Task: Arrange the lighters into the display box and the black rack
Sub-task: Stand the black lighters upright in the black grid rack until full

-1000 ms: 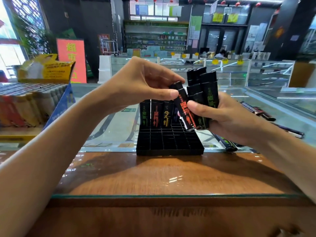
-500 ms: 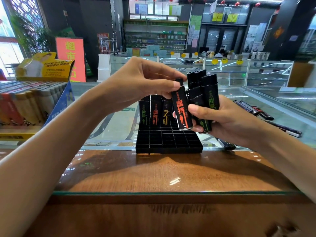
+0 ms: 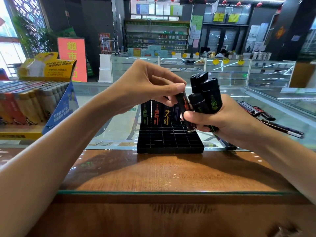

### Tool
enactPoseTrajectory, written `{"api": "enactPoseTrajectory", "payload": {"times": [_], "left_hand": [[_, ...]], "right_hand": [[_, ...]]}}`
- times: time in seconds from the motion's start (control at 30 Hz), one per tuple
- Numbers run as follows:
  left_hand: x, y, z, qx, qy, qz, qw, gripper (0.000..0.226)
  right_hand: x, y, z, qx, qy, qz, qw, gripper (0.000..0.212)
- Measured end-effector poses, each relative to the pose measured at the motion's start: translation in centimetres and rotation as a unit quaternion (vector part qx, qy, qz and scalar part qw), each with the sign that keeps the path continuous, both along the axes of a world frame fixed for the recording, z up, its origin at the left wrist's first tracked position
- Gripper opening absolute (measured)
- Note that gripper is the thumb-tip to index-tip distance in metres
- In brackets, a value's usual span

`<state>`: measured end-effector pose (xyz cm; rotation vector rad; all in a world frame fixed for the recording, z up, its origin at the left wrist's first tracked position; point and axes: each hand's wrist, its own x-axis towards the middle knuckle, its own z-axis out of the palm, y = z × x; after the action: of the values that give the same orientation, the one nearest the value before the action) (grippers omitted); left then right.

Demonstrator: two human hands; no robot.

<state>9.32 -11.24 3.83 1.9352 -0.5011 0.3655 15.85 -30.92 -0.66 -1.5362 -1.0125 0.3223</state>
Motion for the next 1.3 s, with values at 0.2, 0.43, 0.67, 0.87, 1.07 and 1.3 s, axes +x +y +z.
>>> {"api": "enactPoseTrajectory", "payload": {"times": [0.2,0.43,0.67,0.87,1.07,1.3], "left_hand": [[-0.7,1.2,1.0,0.077,-0.053,0.067,0.993,0.034],[-0.6,1.8,1.3,0.187,-0.072,0.119,0.972,0.033],[-0.4,1.7,1.0,0.233,-0.079,0.141,0.959,0.03],[-0.1,2.0,0.9,0.239,-0.096,0.174,0.95,0.024],[0.1,1.9,0.6,0.234,-0.104,0.19,0.948,0.023],[0.4,1.7,0.2,0.21,-0.1,0.183,0.955,0.022]], "right_hand": [[0.6,-0.3,-0.1,0.016,-0.031,-0.054,0.998,0.035],[1.1,-0.7,-0.1,0.014,-0.013,-0.065,0.998,0.034],[0.7,-0.7,0.2,0.019,0.077,0.002,0.997,0.014],[0.4,-0.5,0.1,0.003,0.17,0.089,0.982,0.031],[0.1,-0.5,0.3,-0.011,0.163,0.103,0.981,0.039],[0.0,-0.7,0.4,-0.012,0.166,0.083,0.983,0.038]]}}
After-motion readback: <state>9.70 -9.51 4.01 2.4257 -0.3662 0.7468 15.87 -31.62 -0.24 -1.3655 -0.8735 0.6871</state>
